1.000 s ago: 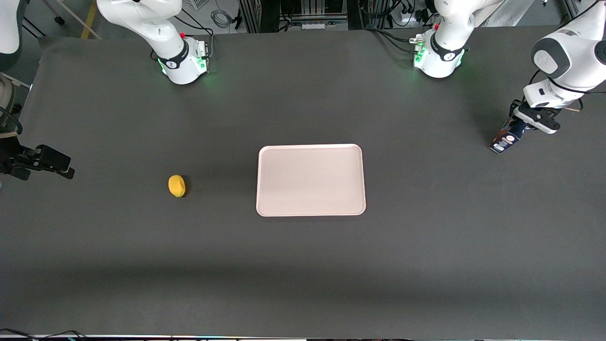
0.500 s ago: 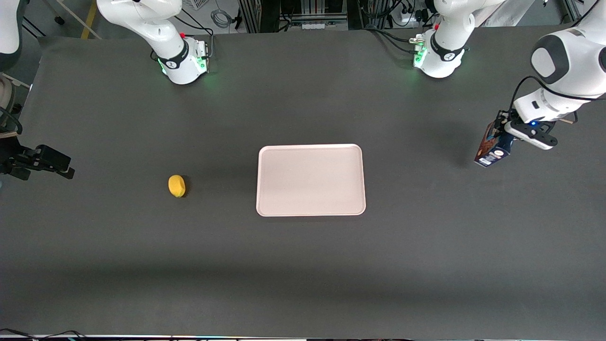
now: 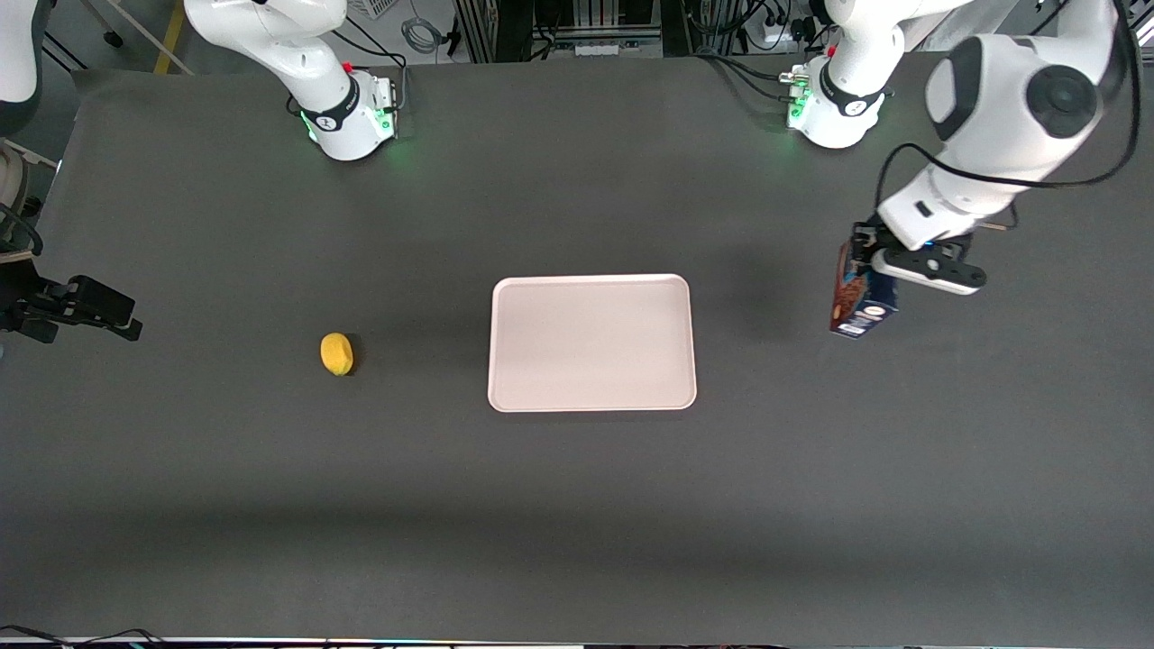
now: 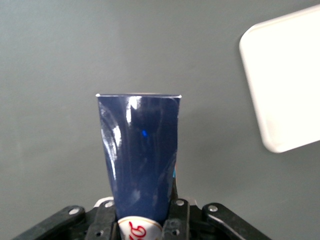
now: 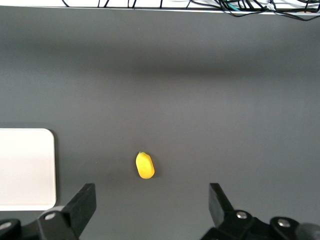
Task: Place cookie box on tray
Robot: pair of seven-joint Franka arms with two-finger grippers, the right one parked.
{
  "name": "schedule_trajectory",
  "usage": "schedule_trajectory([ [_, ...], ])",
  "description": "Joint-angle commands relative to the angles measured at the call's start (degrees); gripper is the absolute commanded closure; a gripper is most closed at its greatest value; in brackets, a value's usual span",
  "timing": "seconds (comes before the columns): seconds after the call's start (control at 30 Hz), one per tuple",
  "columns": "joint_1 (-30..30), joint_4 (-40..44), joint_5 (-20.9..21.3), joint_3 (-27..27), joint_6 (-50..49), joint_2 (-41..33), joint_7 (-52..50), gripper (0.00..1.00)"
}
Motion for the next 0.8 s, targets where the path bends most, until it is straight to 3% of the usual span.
schedule_trajectory([
  [0.0,-1.19,6.11,-1.18,-5.18,-4.71,0.97,-11.99,0.68],
  [0.17,-2.51,11.91,-1.19,-10.37,-5.33,4.66,-23.06,0.67],
  [0.4,-6.29,17.72,0.57,-13.18,-4.72,12.04,-33.97,0.67],
  [0.63,-9.1,20.18,10.4,-15.82,-1.3,20.04,-44.25,0.67],
  [0.77,-10.77,20.18,13.31,-16.0,3.71,24.78,-48.39,0.67],
])
